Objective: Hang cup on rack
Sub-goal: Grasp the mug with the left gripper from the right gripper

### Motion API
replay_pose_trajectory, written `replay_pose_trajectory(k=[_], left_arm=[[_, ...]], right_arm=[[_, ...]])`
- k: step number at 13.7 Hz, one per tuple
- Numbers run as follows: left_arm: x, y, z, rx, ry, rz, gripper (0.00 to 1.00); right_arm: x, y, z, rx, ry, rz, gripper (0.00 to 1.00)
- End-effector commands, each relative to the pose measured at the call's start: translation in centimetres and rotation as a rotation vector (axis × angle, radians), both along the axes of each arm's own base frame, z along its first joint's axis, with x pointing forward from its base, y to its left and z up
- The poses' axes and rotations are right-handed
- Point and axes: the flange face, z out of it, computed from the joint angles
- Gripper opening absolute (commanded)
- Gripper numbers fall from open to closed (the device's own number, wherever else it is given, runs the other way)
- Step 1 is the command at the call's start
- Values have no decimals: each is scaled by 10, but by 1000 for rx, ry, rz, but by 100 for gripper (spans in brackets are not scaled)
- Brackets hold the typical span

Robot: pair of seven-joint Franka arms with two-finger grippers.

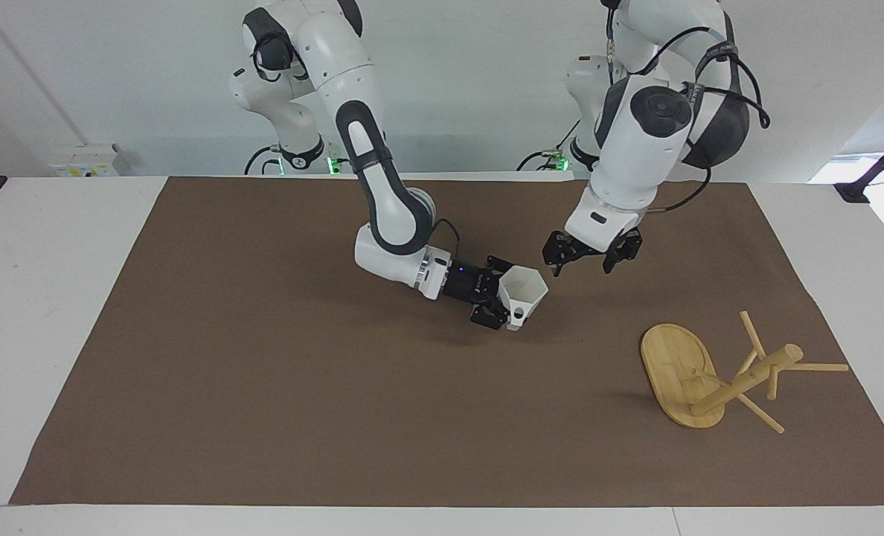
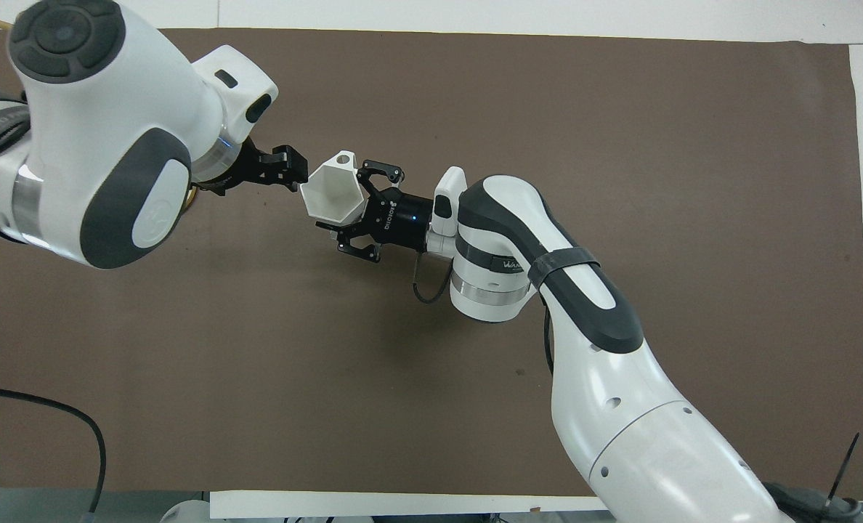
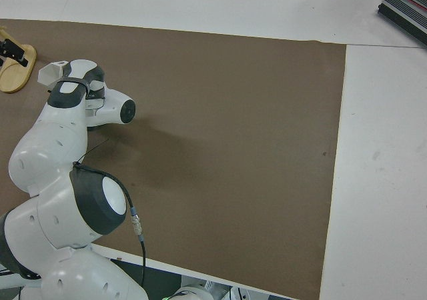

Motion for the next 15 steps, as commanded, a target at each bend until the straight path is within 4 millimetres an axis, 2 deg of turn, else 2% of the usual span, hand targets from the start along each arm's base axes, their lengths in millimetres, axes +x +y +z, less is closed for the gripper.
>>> replay_pose_trajectory(k=[1,6,7,8,9,12,14,15], left_arm=[[-6,-2,-10,12,-32,23,100],[-12,-15,-24,-2,-51,23,99],[-15,-18,-33,-3,-52,36,97],[-18,-17,-44,-10,-60,41,91],[-17,-17,-46,-30,-76,57,79],[-18,-18,-46,-34,-76,71,60],[-17,-15,-49,-44,-75,98,27],[-17,-15,-52,-70,-72,113,14]], right_arm=[[0,-4,4,-5,-51,-12,38],[0,-4,4,-8,-59,-10,43],[0,-4,4,-9,-60,-10,43],[0,-4,4,-8,-59,-10,43],[-1,-3,4,-8,-58,-9,43],[0,-4,4,-8,-58,-11,43],[0,-4,4,-7,-58,-12,43],[0,-4,4,-7,-58,-12,43]])
